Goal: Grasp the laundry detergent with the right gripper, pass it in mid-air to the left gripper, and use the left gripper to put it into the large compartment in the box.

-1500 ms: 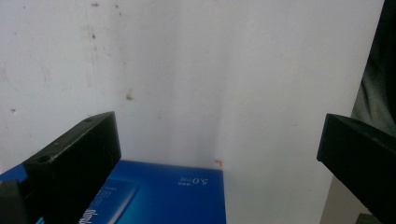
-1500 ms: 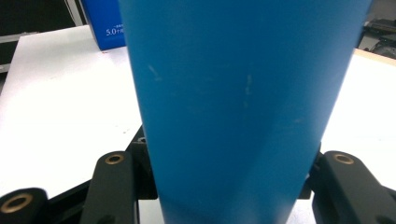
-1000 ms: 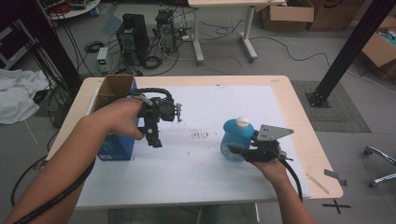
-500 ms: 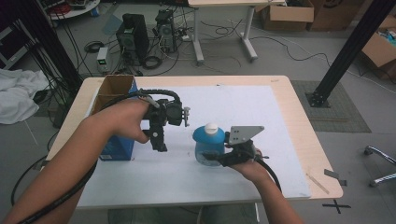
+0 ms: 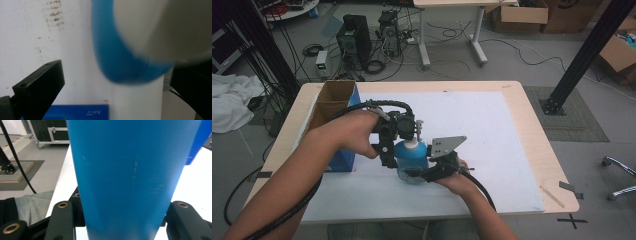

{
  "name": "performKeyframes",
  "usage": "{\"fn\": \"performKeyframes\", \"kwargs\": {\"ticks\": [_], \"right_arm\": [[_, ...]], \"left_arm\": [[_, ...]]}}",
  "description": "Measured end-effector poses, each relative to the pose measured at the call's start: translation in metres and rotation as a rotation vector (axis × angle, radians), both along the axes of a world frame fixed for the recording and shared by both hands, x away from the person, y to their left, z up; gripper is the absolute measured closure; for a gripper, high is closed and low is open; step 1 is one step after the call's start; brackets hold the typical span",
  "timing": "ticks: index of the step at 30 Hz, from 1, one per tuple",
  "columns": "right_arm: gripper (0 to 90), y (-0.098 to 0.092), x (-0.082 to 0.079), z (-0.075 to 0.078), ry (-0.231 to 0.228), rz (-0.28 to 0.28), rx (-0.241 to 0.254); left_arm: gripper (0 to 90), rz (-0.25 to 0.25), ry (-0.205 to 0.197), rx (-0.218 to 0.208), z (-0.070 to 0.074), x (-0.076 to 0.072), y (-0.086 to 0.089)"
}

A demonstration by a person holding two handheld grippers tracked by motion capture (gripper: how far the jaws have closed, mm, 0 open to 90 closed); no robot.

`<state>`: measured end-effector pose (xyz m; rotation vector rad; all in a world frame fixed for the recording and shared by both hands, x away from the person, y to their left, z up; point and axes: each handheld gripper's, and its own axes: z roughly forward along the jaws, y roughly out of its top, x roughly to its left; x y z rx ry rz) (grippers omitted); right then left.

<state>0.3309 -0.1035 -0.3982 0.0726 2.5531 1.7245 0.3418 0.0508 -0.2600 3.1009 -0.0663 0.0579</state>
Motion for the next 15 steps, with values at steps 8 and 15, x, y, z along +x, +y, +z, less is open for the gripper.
{"fn": "performKeyframes", "kwargs": {"ticks": [8, 15], "right_arm": [[46.1, 0.024, 0.002, -0.001, 0.016, 0.033, 0.013], [46.1, 0.035, 0.003, -0.003, 0.025, 0.040, 0.017]], "left_arm": [[0.1, -0.005, 0.003, 0.002, -0.004, -0.006, -0.003], [0.1, 0.008, -0.010, 0.010, -0.005, -0.008, 0.003]]}}
